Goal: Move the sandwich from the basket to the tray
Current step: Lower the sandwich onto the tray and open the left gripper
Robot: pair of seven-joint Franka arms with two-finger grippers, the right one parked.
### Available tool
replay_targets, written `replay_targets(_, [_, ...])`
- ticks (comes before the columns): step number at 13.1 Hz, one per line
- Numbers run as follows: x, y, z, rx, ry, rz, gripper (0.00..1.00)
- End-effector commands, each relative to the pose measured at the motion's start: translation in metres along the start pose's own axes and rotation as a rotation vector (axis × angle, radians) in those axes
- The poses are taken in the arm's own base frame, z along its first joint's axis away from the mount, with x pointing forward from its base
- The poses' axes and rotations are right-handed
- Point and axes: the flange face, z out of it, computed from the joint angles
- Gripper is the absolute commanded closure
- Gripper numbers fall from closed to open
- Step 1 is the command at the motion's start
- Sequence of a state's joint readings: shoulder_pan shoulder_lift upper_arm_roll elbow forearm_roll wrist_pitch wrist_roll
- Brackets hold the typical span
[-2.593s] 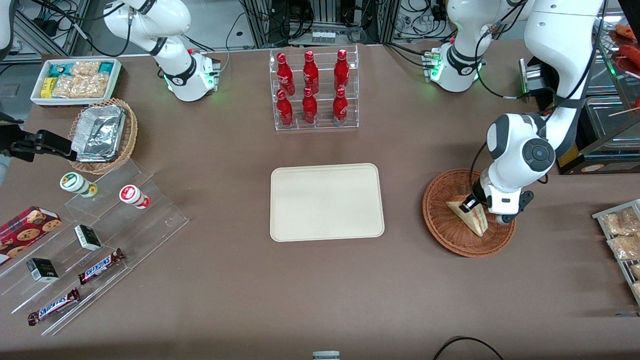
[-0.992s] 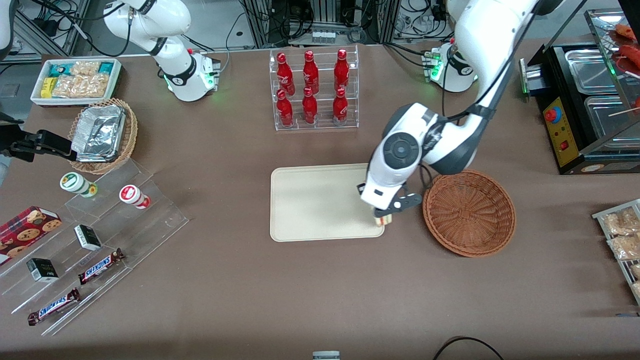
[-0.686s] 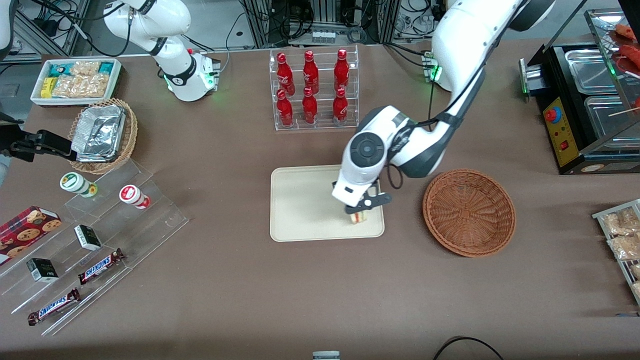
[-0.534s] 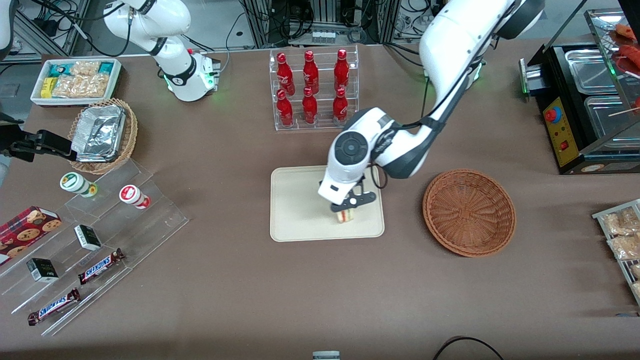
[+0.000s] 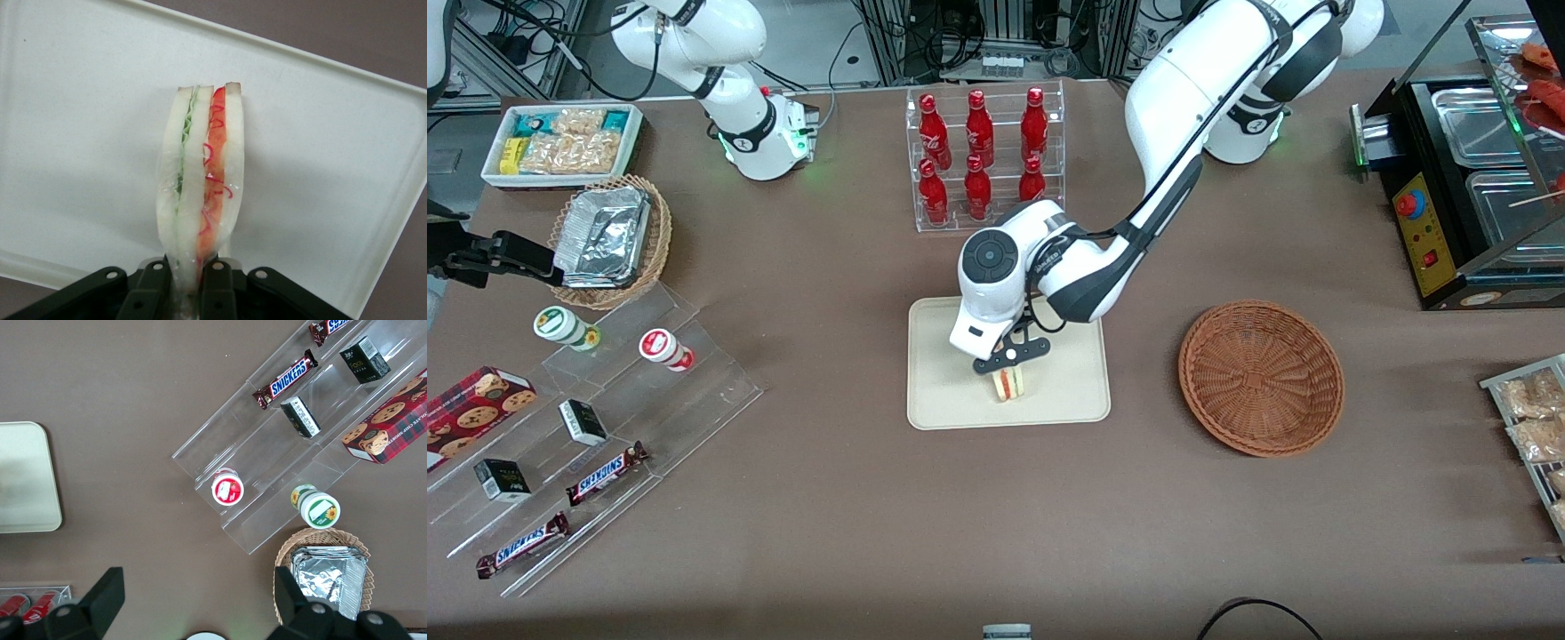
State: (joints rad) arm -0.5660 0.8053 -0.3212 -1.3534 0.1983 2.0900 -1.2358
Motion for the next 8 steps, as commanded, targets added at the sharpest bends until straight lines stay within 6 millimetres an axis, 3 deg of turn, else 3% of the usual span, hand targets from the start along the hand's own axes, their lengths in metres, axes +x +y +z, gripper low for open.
replay_targets(1, [0.004,0.008,0.008,0.004,0.015,-0.045,1.00])
replay_targets(2, [0.005,0.007,0.008,0.004,0.014,-0.047,0.88])
replay_targets(3, [0.005,0.008,0.005,0.002,0.014,-0.050,0.01])
replay_targets(8, [0.023,0.007,-0.048,0.005,0.022,-0.068,0.00])
